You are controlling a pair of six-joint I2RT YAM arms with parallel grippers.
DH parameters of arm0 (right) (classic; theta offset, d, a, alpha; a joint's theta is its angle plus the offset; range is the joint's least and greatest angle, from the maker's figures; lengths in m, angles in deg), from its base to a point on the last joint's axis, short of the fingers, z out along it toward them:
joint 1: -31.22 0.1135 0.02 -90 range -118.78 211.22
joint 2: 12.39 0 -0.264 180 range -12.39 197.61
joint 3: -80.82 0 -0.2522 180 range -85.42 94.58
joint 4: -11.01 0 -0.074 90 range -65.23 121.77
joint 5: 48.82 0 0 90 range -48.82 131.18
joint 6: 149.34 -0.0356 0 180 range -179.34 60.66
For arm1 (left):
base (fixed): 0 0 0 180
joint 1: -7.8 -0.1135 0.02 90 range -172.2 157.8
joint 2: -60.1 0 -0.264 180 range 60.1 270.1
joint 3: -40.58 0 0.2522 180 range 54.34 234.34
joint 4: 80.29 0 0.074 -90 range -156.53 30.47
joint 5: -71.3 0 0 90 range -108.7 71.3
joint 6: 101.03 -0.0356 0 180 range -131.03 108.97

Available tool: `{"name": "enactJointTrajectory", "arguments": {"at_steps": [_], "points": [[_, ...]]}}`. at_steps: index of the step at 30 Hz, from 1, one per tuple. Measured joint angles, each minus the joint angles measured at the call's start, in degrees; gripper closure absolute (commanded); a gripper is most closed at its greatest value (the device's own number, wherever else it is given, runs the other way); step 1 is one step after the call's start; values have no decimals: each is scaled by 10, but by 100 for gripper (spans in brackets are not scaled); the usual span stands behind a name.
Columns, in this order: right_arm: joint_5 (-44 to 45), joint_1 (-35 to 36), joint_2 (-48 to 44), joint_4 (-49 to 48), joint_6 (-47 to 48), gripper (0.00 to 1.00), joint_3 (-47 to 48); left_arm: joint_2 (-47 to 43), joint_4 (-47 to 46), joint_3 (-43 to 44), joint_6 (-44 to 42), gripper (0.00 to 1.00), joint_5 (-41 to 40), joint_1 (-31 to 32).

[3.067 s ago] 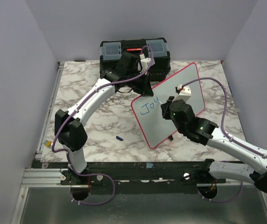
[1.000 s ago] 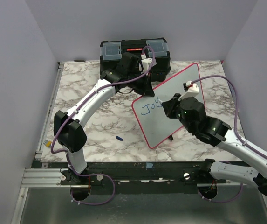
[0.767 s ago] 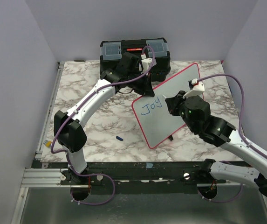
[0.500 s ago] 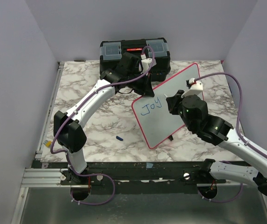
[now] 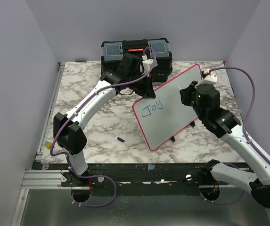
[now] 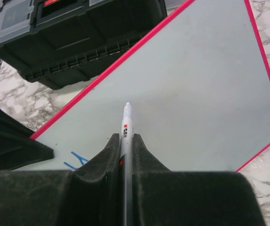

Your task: Write a sentence on the whiteboard

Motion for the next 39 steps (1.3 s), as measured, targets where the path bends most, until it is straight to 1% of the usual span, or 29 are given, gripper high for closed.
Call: {"name": "enactJointTrajectory", "arguments": {"at_steps": [4, 7, 13, 16, 22, 39], "points": [[-77, -64, 1, 3, -1, 99, 0, 0, 0, 0, 0, 100, 0, 0], [-109, -88, 4, 7, -2, 99, 0, 0, 0, 0, 0, 100, 0, 0], [-191, -99, 11, 5, -7, 99, -9, 0, 0, 0, 0, 100, 0, 0], [-213, -99, 12, 2, -10, 99, -14, 0, 0, 0, -1, 100, 0, 0], [-232, -99, 15, -2, -11, 99, -22, -1, 1, 0, -2, 100, 0, 0], [-234, -100, 28, -10, -11, 99, -30, -3, 9, 0, -4, 100, -1, 0]]}}
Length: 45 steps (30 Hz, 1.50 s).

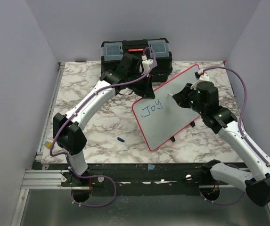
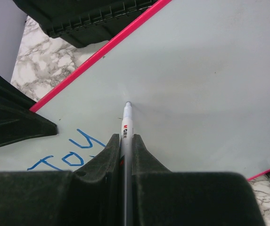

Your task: Write a sentence on the whiteboard

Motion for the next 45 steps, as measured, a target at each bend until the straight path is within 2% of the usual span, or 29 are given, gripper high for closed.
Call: {"name": "enactJointTrajectory", "arguments": {"at_steps": [32, 45], "points": [[14, -14, 15, -10, 7, 99, 7, 5, 21, 10, 0, 100, -8, -1], [-2, -15, -9, -14, 2, 99, -30, 5, 25, 12, 0, 100, -6, 0]]}}
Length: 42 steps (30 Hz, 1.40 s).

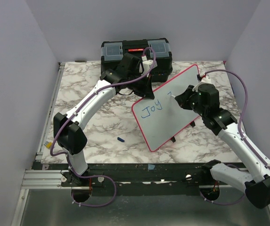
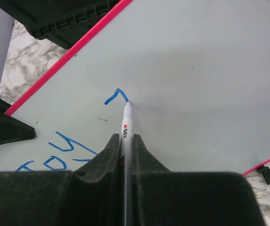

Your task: Write a sentence on the whiteboard

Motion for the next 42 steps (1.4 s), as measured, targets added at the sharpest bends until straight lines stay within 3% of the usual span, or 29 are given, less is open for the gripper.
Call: {"name": "enactJointTrajectory", "arguments": {"at_steps": [27, 42], "points": [[9, 0, -23, 19, 7, 99, -35, 3, 5, 6, 0, 100, 1, 0], [37, 0, 4, 38, 35, 99, 19, 3, 5, 7, -1, 100, 3, 2]]}}
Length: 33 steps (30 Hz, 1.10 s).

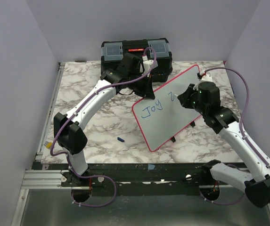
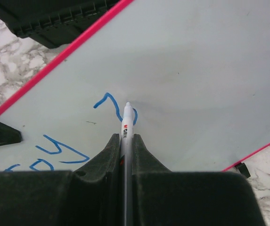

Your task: Write a sentence on the whiteboard

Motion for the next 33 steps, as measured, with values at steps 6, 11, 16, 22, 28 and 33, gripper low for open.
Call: {"name": "enactJointTrajectory", "arguments": {"at_steps": [6, 11, 16, 22, 28, 33], "points": [[-10, 0, -3, 2, -1, 99, 34, 0, 0, 0, 0, 100, 0, 1], [-38, 0, -12, -3, -9, 99, 46, 0, 0, 0, 0, 100, 0, 1], [-56, 0, -9, -14, -16, 99, 48, 0, 0, 0, -1, 100, 0, 1], [-64, 0, 6, -26, -26, 99, 48, 0, 0, 0, -2, 100, 0, 1], [-66, 0, 16, -44, -27, 99, 44, 0, 0, 0, -2, 100, 1, 1], [-66, 0, 16, -49, -27, 99, 30, 0, 0, 0, -2, 100, 0, 1]]}}
